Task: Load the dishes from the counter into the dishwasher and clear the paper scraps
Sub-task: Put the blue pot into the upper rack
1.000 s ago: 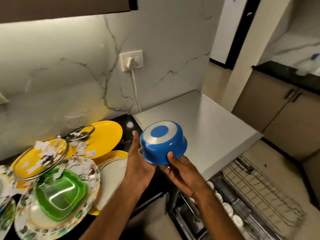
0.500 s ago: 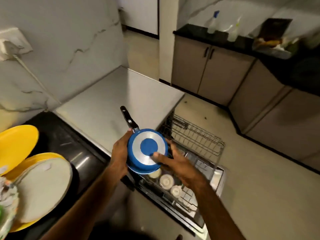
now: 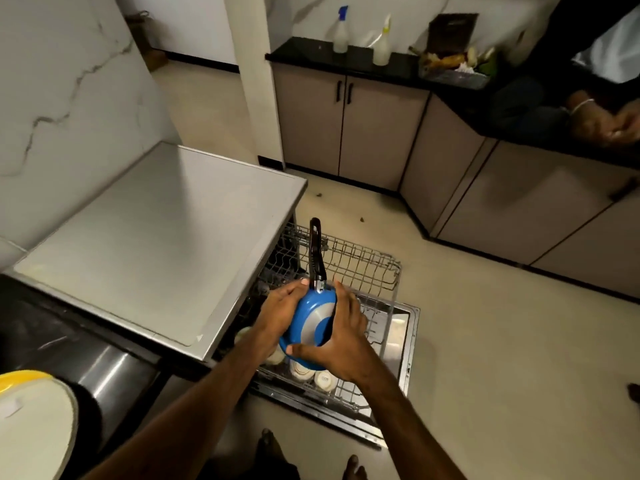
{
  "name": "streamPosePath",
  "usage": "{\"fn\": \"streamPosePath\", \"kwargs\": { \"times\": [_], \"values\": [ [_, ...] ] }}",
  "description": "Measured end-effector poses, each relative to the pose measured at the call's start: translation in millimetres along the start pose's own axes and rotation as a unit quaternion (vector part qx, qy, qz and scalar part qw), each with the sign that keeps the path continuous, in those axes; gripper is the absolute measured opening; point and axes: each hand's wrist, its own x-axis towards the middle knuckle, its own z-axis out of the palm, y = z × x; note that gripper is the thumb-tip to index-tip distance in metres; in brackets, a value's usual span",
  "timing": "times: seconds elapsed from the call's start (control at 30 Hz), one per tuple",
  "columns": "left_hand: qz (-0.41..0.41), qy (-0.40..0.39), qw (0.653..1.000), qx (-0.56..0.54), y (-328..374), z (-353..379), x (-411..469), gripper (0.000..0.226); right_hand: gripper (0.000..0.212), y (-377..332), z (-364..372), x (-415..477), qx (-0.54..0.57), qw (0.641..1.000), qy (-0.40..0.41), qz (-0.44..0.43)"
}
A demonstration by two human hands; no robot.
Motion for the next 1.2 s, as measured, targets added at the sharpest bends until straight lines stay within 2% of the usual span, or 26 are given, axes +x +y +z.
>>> {"fn": "streamPosePath", "kwargs": {
  "times": [0.07,0.2,0.23,0.33,0.43,0.5,0.7,0.9,1.07,1.2],
  "values": [
    [-0.012,-0.046,0.998,0.028,-1,-2,10,0.029,0.136,1,6,1,-0.016,0.999,0.034,0.006],
    [-0.007,-0.112,0.990,0.089,-3,-3,30,0.017,0.134,10,21,12,-0.018,0.996,0.066,0.058],
    [-0.005,-0.130,0.985,0.115,-9,-3,36,0.024,0.134,15,25,14,-0.026,0.994,0.071,0.074],
    [0.005,-0.176,0.963,0.202,-31,0,54,0.063,0.135,35,35,23,-0.046,0.988,0.083,0.122],
    [0.033,-0.205,0.931,0.301,-41,5,56,0.061,0.135,56,38,31,-0.065,0.984,0.062,0.152],
    [0.035,-0.208,0.918,0.335,-48,10,60,0.059,0.133,69,38,38,-0.082,0.984,0.045,0.154],
    [-0.002,-0.202,0.911,0.360,-70,31,89,0.058,0.137,107,30,73,-0.145,0.980,-0.053,0.123],
    [-0.033,-0.178,0.919,0.350,-87,52,122,0.047,0.133,129,19,121,-0.229,0.960,-0.136,0.082],
    [-0.032,-0.148,0.926,0.346,-101,64,152,0.048,0.136,151,13,160,-0.284,0.942,-0.174,0.044],
    [-0.057,-0.155,0.928,0.334,-120,71,165,0.046,0.135,170,18,173,-0.305,0.931,-0.193,0.049]
  ]
}}
